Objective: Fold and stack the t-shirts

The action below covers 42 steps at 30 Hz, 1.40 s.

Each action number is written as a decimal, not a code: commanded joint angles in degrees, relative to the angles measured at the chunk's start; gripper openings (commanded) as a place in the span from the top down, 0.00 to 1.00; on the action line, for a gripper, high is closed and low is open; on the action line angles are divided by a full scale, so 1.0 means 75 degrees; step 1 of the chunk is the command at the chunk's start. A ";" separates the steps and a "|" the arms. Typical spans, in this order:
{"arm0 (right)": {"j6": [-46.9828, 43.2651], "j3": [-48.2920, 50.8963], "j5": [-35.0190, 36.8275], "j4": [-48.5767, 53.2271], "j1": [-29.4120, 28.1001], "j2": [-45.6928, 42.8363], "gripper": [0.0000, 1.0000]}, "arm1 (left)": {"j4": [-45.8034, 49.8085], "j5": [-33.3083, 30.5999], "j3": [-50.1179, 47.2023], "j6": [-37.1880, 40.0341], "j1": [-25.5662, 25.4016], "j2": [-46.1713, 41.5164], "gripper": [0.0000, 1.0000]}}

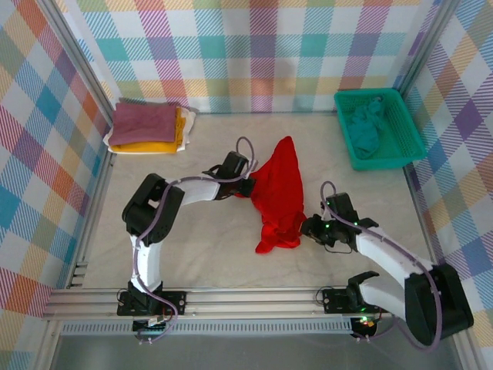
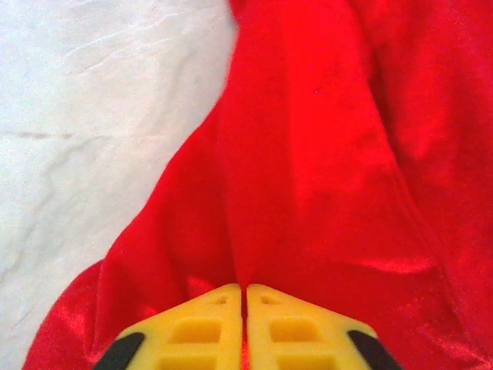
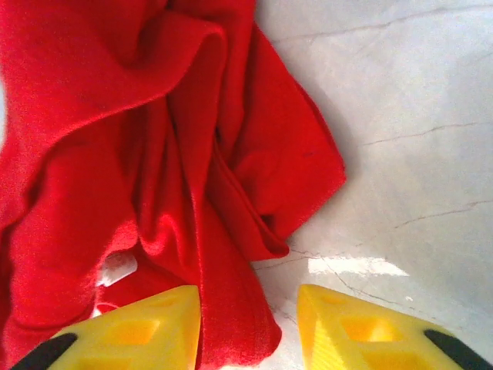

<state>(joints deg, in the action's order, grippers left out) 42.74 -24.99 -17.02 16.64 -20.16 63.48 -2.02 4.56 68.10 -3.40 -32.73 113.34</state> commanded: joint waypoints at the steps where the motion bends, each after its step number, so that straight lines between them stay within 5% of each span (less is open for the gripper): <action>1: -0.0167 -0.0535 -0.0145 -0.0232 -0.0071 0.0548 0.85 | -0.0604 -0.0147 -0.0399 -0.0958 0.0469 -0.0795 1.00; 7: -0.0504 -0.1319 0.0768 0.0251 -0.0076 0.0801 1.00 | -0.0562 -0.0337 -0.1190 -0.1412 0.1156 -0.1919 1.00; 14: -0.0950 -0.2142 0.1159 0.0799 0.0004 0.1284 1.00 | 0.0448 -0.0939 -0.1843 -0.1419 0.1657 -0.3397 1.00; 15: -0.0987 -0.2185 0.1062 0.0820 0.0005 0.1366 0.97 | 0.0590 -0.1083 -0.1930 -0.1428 0.1728 -0.3583 1.00; 17: -0.0997 -0.2174 0.0737 0.0815 -0.0005 0.1594 0.71 | 0.0902 -0.1285 -0.2088 -0.1406 0.1877 -0.3910 1.00; 24: -0.0936 -0.2184 -0.0156 0.0530 -0.0456 0.2707 0.58 | 0.1030 -0.1433 -0.2778 -0.1397 0.2043 -0.4425 1.00; 26: -0.0867 -0.2216 -0.0040 0.0579 -0.0646 0.2958 0.62 | 0.1126 -0.1537 -0.2857 -0.1426 0.2087 -0.4519 1.00; 30: -0.0834 -0.2367 0.0263 0.0677 -0.0662 0.3124 0.98 | 0.1389 -0.1858 -0.2920 -0.1522 0.2249 -0.4779 1.00; 36: -0.1613 -0.3806 0.1774 0.1631 -0.0495 0.2778 1.00 | 0.1639 -0.1990 -0.2988 -0.1844 0.2753 -0.5257 1.00; 42: -0.2182 -0.5534 0.2000 0.1604 0.0497 0.2692 1.00 | 0.1803 -0.2194 -0.2968 -0.2110 0.3164 -0.5927 1.00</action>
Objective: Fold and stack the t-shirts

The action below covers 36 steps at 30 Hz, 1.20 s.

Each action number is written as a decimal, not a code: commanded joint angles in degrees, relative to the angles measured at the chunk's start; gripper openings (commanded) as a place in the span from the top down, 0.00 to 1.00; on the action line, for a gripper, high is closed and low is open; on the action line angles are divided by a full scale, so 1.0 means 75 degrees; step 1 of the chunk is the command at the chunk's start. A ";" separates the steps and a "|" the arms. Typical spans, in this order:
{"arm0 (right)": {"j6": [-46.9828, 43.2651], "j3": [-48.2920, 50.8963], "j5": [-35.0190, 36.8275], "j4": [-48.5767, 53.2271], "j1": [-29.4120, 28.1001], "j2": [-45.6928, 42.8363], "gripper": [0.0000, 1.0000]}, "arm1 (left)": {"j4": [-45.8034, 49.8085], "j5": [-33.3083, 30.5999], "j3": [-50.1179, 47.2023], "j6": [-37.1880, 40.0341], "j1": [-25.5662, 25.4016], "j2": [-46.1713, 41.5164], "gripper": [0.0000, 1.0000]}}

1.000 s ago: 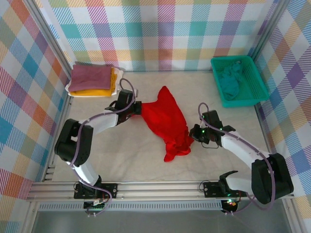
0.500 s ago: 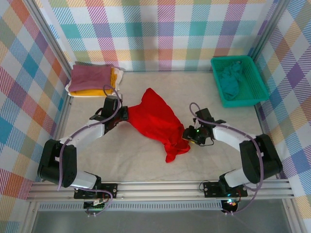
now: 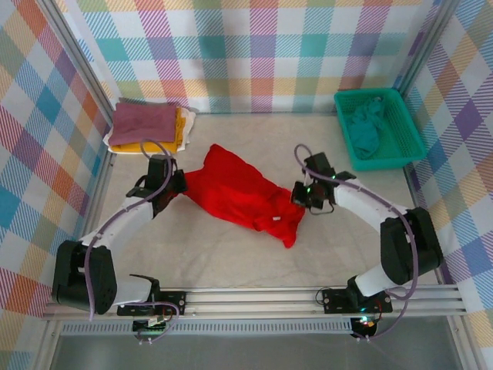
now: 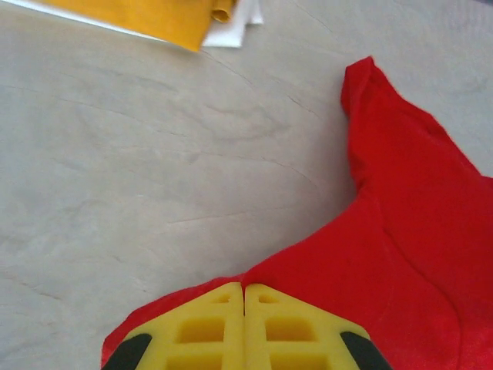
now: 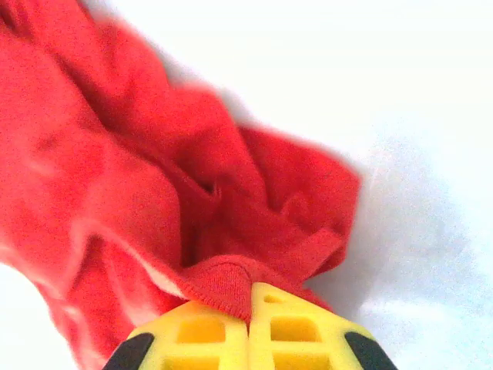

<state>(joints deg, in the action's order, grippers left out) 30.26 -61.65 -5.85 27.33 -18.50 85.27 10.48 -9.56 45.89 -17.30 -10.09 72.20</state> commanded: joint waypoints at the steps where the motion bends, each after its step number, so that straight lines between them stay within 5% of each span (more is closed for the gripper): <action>1: -0.0643 -0.0996 0.0719 0.0214 0.0352 -0.0212 1.00 | 0.0149 -0.0375 -0.0004 -0.0293 0.0166 -0.0588 1.00; 9: -0.1195 -0.3202 0.1491 0.0317 0.0636 0.0557 1.00 | 0.0180 0.0054 0.0148 -0.0305 0.0173 -0.0730 1.00; 17: -0.0953 -0.3381 0.0855 0.0237 0.1096 0.0770 1.00 | 0.0180 0.0614 0.0455 -0.0097 0.0173 -0.0453 1.00; 27: -0.1386 -0.2112 0.0343 -0.0119 0.1096 -0.1286 1.00 | 0.0619 0.0986 0.1414 0.0316 0.0166 -0.1164 1.00; 36: -0.2031 -0.0595 -0.0251 -0.0129 0.1072 -0.4180 1.00 | 0.1656 0.1645 0.1560 0.0925 0.0161 -0.3418 1.00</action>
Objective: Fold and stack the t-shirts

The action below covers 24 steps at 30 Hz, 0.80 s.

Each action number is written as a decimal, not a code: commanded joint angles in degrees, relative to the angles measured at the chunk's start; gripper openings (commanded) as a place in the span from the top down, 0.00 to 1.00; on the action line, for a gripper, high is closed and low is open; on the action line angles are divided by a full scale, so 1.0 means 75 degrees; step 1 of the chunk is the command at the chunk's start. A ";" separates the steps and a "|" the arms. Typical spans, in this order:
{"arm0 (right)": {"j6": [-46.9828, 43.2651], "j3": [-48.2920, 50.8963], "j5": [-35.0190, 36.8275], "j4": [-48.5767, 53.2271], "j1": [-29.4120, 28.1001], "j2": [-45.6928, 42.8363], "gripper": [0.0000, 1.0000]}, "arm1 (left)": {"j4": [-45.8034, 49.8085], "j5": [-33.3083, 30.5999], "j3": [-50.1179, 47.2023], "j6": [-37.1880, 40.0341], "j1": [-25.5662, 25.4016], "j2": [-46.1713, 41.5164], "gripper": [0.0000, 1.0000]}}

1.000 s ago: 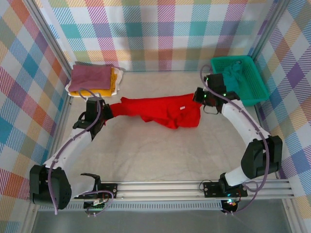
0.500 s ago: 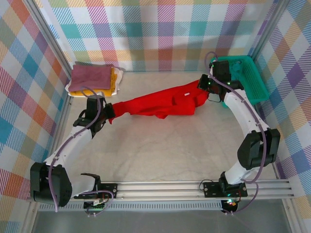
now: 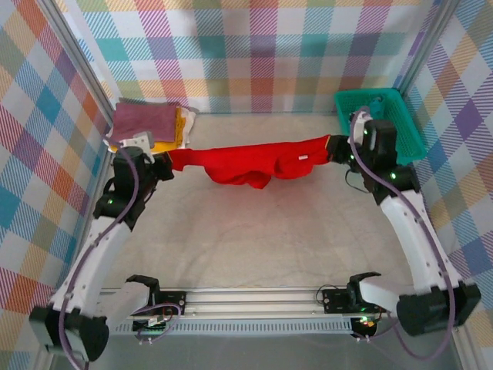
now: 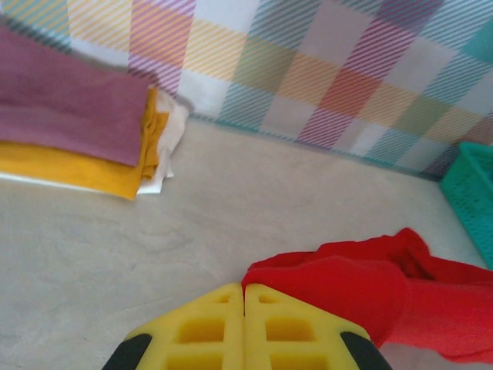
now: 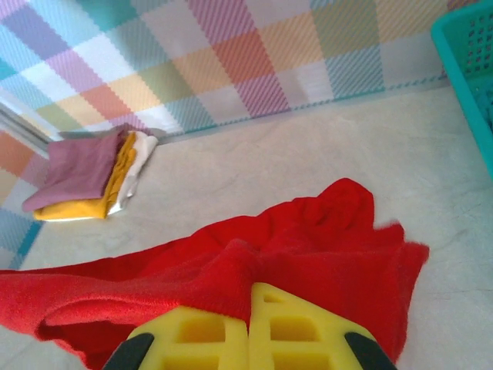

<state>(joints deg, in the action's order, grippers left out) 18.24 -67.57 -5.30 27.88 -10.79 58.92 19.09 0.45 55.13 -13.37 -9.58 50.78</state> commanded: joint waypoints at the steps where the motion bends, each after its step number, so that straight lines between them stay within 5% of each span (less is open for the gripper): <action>1: -0.0457 0.0261 -0.0390 -0.0194 0.0044 -0.0953 1.00 | 0.0645 0.0358 0.0416 0.0470 0.0094 -0.0749 1.00; 6: -0.0366 0.0015 -0.0401 -0.0025 0.0033 -0.1930 1.00 | 0.1167 0.0448 0.1170 0.0722 0.0088 -0.1215 1.00; 10: -0.0190 -0.0804 0.0237 0.0242 0.0033 -0.1574 1.00 | 0.1481 0.0464 0.2388 0.0913 0.0088 -0.0412 1.00; 14: 0.0507 -0.1905 0.1618 0.0913 0.0044 -0.0100 1.00 | 0.1853 0.0461 0.4619 0.1221 0.0098 0.1790 1.00; 21: 0.1125 -0.4322 0.1704 0.1256 0.0272 0.4030 0.98 | 0.3127 0.1722 1.0149 0.1972 0.0101 0.7780 1.00; 22: 0.1236 -0.4606 0.1698 0.1252 0.0326 0.4472 0.92 | 0.3397 0.1694 1.1042 0.2009 0.0086 0.8627 0.94; 24: 0.1401 -0.5176 0.1744 0.1134 0.0417 0.5292 0.61 | 0.4031 0.1653 1.3254 0.2028 0.0088 1.0488 0.34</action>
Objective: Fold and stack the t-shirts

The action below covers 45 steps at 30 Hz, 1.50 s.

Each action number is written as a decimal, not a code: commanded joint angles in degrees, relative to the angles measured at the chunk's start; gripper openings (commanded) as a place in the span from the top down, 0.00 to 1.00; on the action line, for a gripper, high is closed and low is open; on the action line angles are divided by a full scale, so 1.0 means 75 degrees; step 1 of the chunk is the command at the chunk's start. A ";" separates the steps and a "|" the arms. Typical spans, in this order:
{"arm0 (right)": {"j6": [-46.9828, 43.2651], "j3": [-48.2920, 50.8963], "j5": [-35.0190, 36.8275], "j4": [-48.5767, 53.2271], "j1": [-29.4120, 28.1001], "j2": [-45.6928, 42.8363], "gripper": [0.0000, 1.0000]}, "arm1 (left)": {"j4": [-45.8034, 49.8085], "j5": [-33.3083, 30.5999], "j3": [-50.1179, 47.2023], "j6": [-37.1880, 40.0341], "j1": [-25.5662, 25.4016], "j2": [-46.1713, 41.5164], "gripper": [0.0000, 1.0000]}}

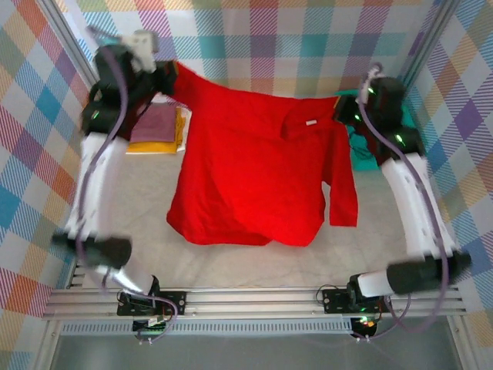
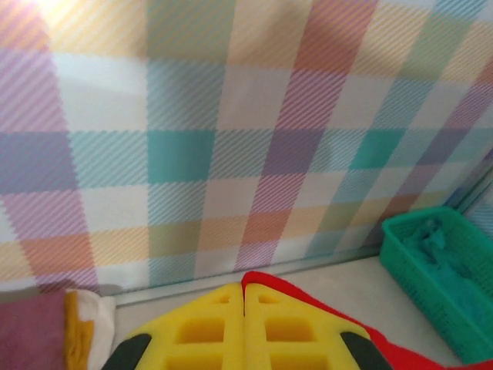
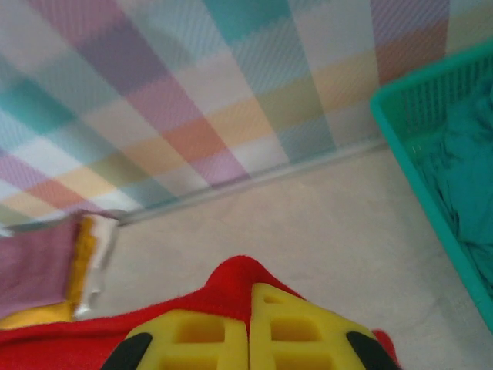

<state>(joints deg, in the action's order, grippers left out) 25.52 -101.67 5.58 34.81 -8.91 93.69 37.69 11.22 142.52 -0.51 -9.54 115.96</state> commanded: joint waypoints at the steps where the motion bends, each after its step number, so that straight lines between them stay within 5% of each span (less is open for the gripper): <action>1: 0.0490 -0.0852 0.0293 0.0199 0.0206 0.0900 0.54 | 0.1819 0.0000 0.2477 0.0248 0.0067 0.2422 0.23; 4: 0.0352 -0.1568 -0.0037 0.0413 0.0246 0.1284 0.43 | 0.2727 -0.0727 0.3996 -0.0005 0.0037 0.3155 0.12; 7: -0.0022 -0.1057 -0.0701 0.0177 0.0155 0.0813 0.36 | 0.3375 -0.1794 0.3193 0.0015 -0.0284 0.2313 0.08; 10: -0.0473 0.0415 -0.1270 -0.0245 -0.0187 0.0013 0.35 | 0.2295 -0.2781 -0.0888 -0.0148 -0.0978 0.0031 0.05; 14: -0.0648 0.2484 -0.2154 -0.0830 -0.0585 -0.0502 0.37 | -0.1622 -0.2194 -0.7942 -0.1327 -0.1649 -0.3757 0.11; 18: -0.0968 0.3739 -0.2525 -0.1031 -0.0742 -0.0441 0.46 | -0.2505 -0.1916 -1.0912 -0.2509 -0.2165 -0.5282 0.24; 23: -0.0847 0.3560 -0.2737 -0.1160 -0.0980 0.0612 0.49 | -0.2249 -0.2472 -1.2314 -0.3211 -0.2150 -0.5152 0.39; 32: -0.0690 0.1375 -0.2425 -0.1212 -0.1108 0.3036 0.47 | -0.3870 -0.2123 -1.3870 -0.4947 -0.1522 -0.4616 0.43; 45: -0.0613 -0.1415 -0.2589 -0.0150 -0.1318 0.5468 0.50 | -0.4357 -0.1856 -1.4370 -0.5491 -0.0540 -0.3903 0.48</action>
<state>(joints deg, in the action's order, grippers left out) 20.53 -108.88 -12.69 30.17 -17.63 133.03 3.31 -2.68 36.86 -39.90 -16.36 85.49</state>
